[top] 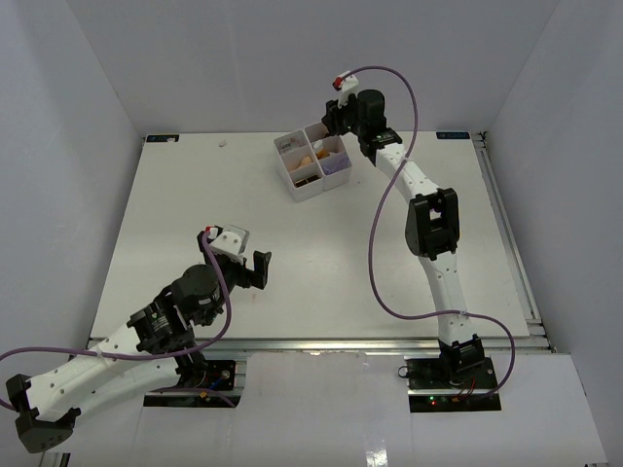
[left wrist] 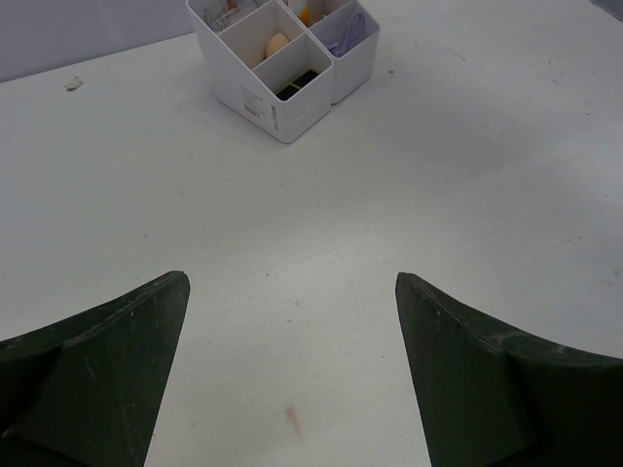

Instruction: Organize the makeup

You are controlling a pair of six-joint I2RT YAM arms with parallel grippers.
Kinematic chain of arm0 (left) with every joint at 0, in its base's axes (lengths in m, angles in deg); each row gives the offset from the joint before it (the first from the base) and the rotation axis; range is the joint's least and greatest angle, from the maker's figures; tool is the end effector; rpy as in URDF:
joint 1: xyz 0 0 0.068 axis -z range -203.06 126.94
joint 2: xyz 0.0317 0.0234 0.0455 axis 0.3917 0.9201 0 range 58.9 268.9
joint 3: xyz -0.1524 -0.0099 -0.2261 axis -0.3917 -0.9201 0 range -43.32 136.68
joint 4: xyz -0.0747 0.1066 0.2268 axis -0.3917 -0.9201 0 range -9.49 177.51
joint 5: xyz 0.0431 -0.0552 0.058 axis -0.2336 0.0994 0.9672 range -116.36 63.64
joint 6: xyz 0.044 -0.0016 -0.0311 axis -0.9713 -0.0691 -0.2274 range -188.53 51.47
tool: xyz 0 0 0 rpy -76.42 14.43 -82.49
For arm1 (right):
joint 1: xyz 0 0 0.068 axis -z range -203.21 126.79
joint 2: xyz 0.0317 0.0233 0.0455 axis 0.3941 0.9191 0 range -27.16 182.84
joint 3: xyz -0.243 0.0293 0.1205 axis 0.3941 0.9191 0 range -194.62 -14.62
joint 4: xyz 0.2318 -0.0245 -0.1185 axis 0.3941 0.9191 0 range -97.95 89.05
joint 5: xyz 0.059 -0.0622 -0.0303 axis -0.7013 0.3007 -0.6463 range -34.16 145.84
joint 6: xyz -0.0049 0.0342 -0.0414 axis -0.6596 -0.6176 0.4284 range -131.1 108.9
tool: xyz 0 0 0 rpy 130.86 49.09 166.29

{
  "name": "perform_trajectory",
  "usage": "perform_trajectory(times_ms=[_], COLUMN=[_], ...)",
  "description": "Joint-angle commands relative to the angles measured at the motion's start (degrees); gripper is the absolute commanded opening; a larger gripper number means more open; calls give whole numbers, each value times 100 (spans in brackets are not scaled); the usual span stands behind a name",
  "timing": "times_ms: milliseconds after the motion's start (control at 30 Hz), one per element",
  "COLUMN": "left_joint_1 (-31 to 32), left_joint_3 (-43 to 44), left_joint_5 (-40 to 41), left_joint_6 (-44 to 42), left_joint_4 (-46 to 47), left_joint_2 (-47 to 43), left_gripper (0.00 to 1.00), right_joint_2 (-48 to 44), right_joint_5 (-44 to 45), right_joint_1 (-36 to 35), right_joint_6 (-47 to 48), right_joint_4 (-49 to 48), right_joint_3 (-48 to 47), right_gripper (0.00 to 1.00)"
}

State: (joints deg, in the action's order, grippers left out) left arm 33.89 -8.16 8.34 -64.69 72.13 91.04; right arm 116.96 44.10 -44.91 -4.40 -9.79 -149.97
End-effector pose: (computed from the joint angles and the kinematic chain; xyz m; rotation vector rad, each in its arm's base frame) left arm 0.0927 -0.1053 0.3046 0.3779 1.7124 -0.2339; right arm 0.5485 0.2261 0.2770 -0.5658 1.6062 0.3691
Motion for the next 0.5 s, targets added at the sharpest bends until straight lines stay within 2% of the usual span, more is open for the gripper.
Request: perform_trajectory(times_ms=[0, 467], left_joint_1=[-26, -26], left_joint_3=[-58, -37], left_joint_5=[46, -54], left_joint_6=[-69, -101], left_joint_4=[93, 103], left_joint_2=[5, 47], left_gripper=[98, 98], right_joint_2=[15, 304], right_joint_5=[-65, 89], right_joint_1=[-4, -60], right_joint_6=[74, 330], right_joint_4=[-810, -1194], right_joint_3=[-355, -186], right_gripper=[8, 8])
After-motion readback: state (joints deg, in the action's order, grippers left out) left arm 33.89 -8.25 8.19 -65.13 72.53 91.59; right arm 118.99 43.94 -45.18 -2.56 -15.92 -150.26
